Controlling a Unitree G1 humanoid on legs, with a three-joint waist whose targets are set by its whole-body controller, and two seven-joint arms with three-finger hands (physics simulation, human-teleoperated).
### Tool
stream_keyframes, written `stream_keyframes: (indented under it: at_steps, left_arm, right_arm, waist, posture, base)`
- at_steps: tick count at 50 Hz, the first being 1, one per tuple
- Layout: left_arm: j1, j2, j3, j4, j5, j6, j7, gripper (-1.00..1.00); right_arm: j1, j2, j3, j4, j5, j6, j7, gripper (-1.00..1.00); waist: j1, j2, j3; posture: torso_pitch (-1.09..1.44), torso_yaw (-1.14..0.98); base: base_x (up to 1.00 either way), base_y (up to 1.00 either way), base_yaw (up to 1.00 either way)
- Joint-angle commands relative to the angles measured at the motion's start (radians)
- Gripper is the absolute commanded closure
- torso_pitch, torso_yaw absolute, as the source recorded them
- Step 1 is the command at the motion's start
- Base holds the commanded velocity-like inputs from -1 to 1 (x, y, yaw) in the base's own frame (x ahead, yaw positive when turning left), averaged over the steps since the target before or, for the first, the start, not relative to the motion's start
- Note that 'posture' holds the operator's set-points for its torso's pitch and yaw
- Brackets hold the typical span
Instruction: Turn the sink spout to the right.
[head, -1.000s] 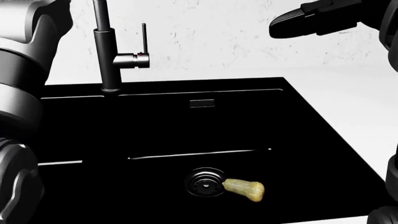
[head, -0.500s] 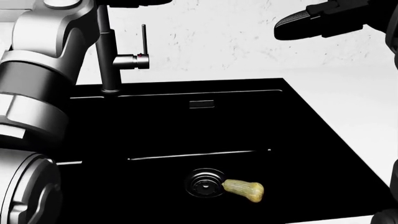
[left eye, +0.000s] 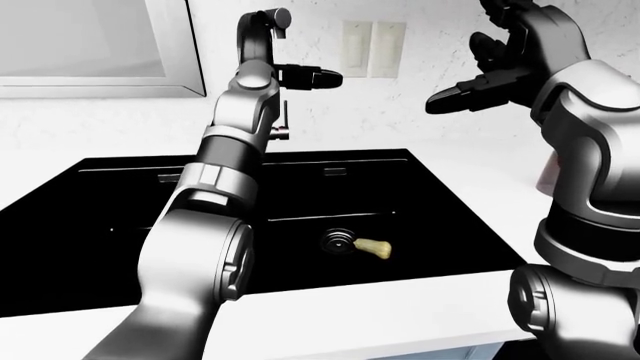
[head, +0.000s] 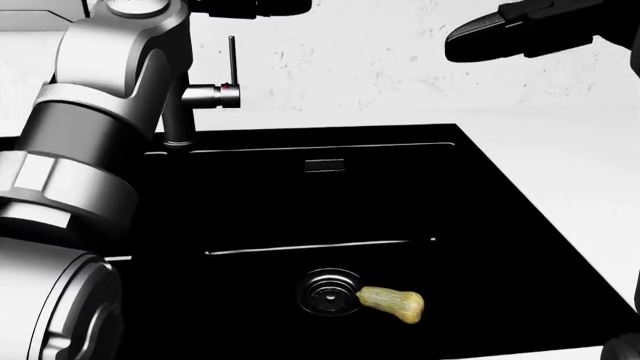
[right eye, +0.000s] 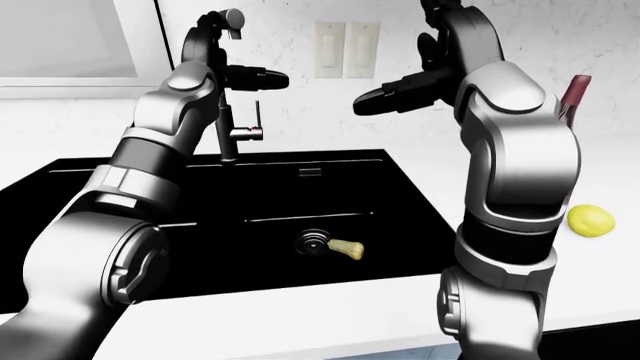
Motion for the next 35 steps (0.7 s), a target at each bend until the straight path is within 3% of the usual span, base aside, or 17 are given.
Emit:
stream_keyframes:
  at_steps: [1,35]
  left_arm:
    - [-0.041,0.003,-0.001,-0.039,0.003,-0.027,0.001,-1.00]
    - [-0.023,-0.083,-0.040,-0.221,0.013,0.103,0.006,-1.00]
  right_arm:
    - [-0.032,-0.012,-0.012,-0.017,-0.004,-0.026,-0.006,-1.00]
    - [-0.025,-0.024,-0.017,-0.060,0.006,0.007,-0.007,-1.00]
  waist:
    - [-0.001,-0.002,-0.014]
    - [-0.003,-0.006,-0.013]
  posture:
    - [-0.43,0.00]
    - [-0.43,0.00]
  base:
    - [0.00,0.00,0.00]
    - [0.00,0.00,0.00]
